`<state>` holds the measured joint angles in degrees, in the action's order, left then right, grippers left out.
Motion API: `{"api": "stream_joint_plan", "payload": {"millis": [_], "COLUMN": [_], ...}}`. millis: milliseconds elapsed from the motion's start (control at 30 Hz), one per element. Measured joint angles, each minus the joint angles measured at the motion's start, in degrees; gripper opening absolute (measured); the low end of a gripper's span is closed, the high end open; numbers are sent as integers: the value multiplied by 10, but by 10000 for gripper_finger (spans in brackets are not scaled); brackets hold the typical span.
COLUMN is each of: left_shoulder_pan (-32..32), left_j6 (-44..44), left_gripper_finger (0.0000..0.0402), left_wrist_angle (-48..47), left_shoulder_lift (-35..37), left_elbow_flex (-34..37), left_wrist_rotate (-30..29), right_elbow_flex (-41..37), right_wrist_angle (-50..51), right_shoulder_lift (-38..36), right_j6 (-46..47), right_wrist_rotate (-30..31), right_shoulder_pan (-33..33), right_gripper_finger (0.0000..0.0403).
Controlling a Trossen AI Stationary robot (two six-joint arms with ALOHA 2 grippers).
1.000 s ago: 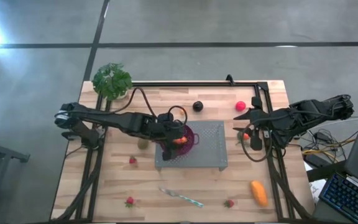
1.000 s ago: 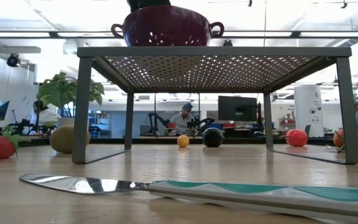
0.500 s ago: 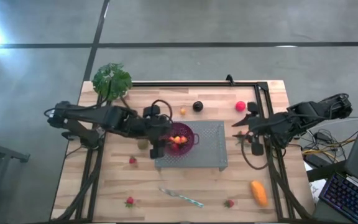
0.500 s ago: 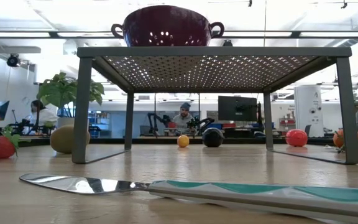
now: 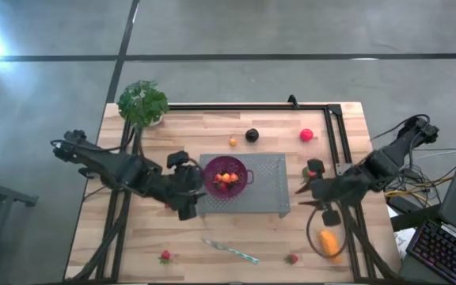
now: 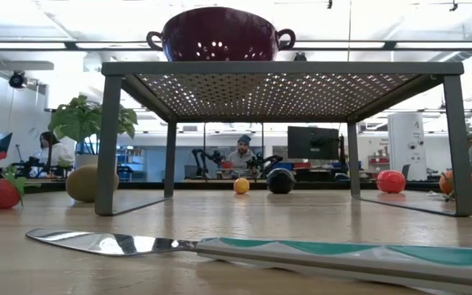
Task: Pick & Place Fruit
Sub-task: Put the strawberry into the purple strainer bowl
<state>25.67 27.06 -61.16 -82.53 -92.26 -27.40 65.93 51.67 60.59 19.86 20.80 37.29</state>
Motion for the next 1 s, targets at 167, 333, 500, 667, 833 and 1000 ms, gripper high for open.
{"api": "stream_joint_plan", "payload": {"millis": [167, 333, 500, 667, 833, 1000], "left_shoulder_pan": [37, 66, 94, 116, 121, 121], "left_j6": [32, 63, 100, 122, 151, 184], "left_gripper_finger": [220, 220, 220, 220, 220, 220], "left_wrist_angle": [-13, -34, -48, -46, -38, -37], "left_shoulder_lift": [0, 0, 2, 4, 4, 4], "left_elbow_flex": [6, 8, 20, 48, 78, 102], "left_wrist_rotate": [-11, -21, -30, -40, -41, -41], "right_elbow_flex": [-5, -22, -46, -57, -53, -45], "right_wrist_angle": [22, 23, 19, 15, -5, -42], "right_shoulder_lift": [45, 95, 146, 205, 256, 292], "right_j6": [92, 178, 282, 360, 404, 406], "right_wrist_rotate": [2, 2, 4, 16, 17, 17], "right_shoulder_pan": [51, 92, 135, 175, 204, 218], "right_gripper_finger": [151, 168, 183, 194, 199, 194]}}
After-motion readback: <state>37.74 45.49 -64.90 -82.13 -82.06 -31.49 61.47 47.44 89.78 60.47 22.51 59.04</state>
